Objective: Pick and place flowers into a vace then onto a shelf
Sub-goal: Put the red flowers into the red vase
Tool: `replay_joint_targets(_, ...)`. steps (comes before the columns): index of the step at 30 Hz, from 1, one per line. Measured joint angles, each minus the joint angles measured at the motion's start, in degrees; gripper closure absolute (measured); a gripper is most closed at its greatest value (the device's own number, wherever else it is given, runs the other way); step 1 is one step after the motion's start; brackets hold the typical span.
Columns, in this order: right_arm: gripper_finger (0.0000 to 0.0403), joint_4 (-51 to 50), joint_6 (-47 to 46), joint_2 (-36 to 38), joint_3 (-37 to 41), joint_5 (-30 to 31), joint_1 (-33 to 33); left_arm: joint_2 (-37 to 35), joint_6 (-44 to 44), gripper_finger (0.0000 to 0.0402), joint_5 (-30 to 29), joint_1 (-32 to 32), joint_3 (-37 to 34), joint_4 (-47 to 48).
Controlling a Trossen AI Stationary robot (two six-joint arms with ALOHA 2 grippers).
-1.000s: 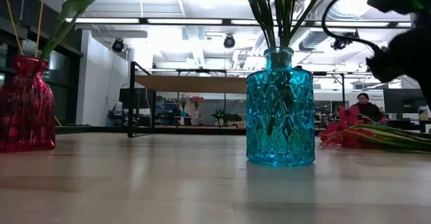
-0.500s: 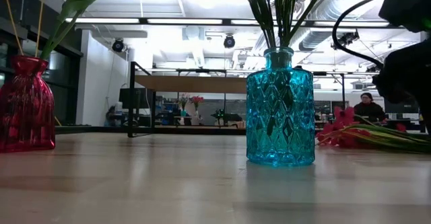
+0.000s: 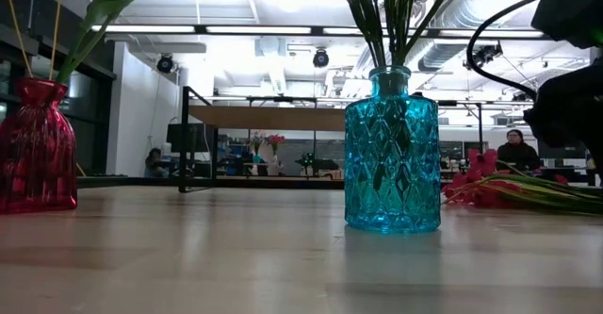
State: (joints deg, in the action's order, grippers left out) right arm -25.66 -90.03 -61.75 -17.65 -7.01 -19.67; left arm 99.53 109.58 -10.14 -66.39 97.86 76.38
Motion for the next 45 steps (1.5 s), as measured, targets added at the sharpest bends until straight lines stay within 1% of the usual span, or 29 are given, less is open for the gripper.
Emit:
replay_joint_targets(7,0.0325,-0.48,-1.69,-0.07,0.26,1.13,-0.03,0.0,0.02,0.0016,0.01,0.0,0.0,0.0)
replay_joint_targets(11,0.0385,1.7,-1.67,-0.2,0.36,2.89,0.12,0.0,0.02,0.0016,0.0,0.0,0.0,0.0)
replay_joint_targets(12,0.0392,2.49,-1.69,-0.16,0.44,3.19,0.1,0.0,0.02,0.0016,-0.01,0.0,0.0,0.0)
replay_joint_targets(17,0.0383,8.08,-3.94,-0.27,0.61,7.45,0.12,0.0,0.02,0.0016,-0.01,0.0,0.0,0.0)
replay_joint_targets(21,0.0396,11.28,-4.13,-0.26,0.58,10.77,0.17,0.0,0.02,0.0016,-0.01,0.0,0.0,0.0)
replay_joint_targets(30,0.0397,14.3,-4.66,1.26,0.46,10.17,0.28,0.0,-0.62,0.0016,0.01,0.0,0.0,0.0)
replay_joint_targets(36,0.0399,13.98,-4.54,7.4,0.44,9.92,0.28,0.0,-1.75,0.0016,0.33,0.0,0.0,-0.02)
replay_joint_targets(41,0.04,11.54,-4.37,15.1,0.33,10.74,0.28,0.0,-1.75,0.0016,0.34,0.0,0.0,0.0)
replay_joint_targets(45,0.0401,8.03,-4.44,21.91,0.33,13.02,0.28,0.0,-1.77,0.0016,0.34,0.0,0.0,0.02)
